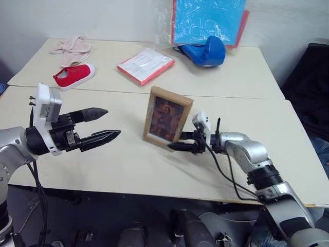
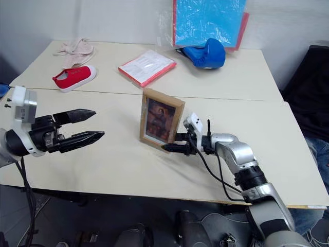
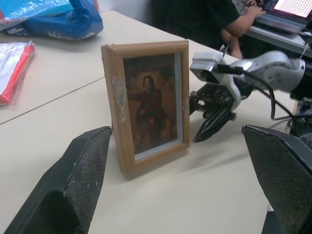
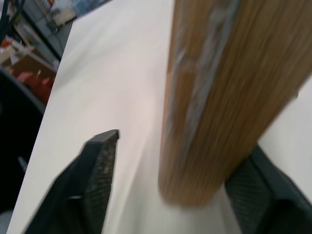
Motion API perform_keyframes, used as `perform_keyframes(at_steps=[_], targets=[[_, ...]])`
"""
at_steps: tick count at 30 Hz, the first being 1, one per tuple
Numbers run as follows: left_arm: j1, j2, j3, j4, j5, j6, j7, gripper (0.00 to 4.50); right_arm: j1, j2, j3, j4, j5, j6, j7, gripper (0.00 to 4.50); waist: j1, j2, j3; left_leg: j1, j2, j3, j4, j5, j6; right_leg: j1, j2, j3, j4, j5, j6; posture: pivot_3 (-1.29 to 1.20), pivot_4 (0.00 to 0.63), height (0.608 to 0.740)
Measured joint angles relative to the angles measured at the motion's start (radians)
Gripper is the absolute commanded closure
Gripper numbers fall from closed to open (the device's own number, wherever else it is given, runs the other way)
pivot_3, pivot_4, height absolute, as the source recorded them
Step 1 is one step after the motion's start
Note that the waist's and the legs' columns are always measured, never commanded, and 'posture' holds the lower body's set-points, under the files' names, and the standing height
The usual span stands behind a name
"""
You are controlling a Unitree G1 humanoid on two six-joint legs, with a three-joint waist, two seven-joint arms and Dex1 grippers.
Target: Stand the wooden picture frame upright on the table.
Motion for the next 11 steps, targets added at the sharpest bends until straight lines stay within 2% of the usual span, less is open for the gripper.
perform_keyframes(at_steps=[1, 5, 9, 11], targets=[[-0.002, 0.010, -0.011, 0.016, 0.007, -0.013, -0.014, 0.00, -0.009, -0.051, -0.007, -0.027, 0.000, 0.017, 0.037, 0.03, 0.002, 0.001, 0.001, 0.000, 0.000, 0.000, 0.000, 0.000, 0.000, 0.000, 0.000, 0.000, 0.000, 0.000, 0.000, 0.00, 0.150, 0.740], [-0.008, 0.059, -0.043, 0.078, 0.040, -0.061, -0.065, 0.00, -0.075, -0.264, -0.095, -0.062, 0.024, 0.085, 0.205, 0.03, 0.010, 0.002, 0.001, 0.000, 0.000, 0.000, -0.001, 0.000, 0.000, 0.000, 0.001, 0.000, -0.001, 0.000, 0.000, 0.00, 0.150, 0.740], [-0.059, 0.092, -0.068, 0.147, 0.067, -0.112, -0.112, 0.00, -0.126, -0.389, -0.186, -0.064, 0.076, 0.151, 0.335, 0.03, 0.014, 0.002, 0.002, 0.002, 0.000, 0.000, -0.002, 0.000, 0.000, 0.000, 0.002, 0.000, -0.001, 0.000, -0.001, 0.00, 0.150, 0.740], [-0.099, 0.096, -0.082, 0.184, 0.079, -0.132, -0.125, 0.00, -0.113, -0.406, -0.221, -0.073, 0.088, 0.165, 0.352, 0.03, 0.015, 0.002, 0.002, 0.002, 0.000, 0.000, -0.002, 0.000, 0.000, 0.001, 0.002, 0.000, -0.001, 0.000, 0.000, 0.00, 0.150, 0.740]])
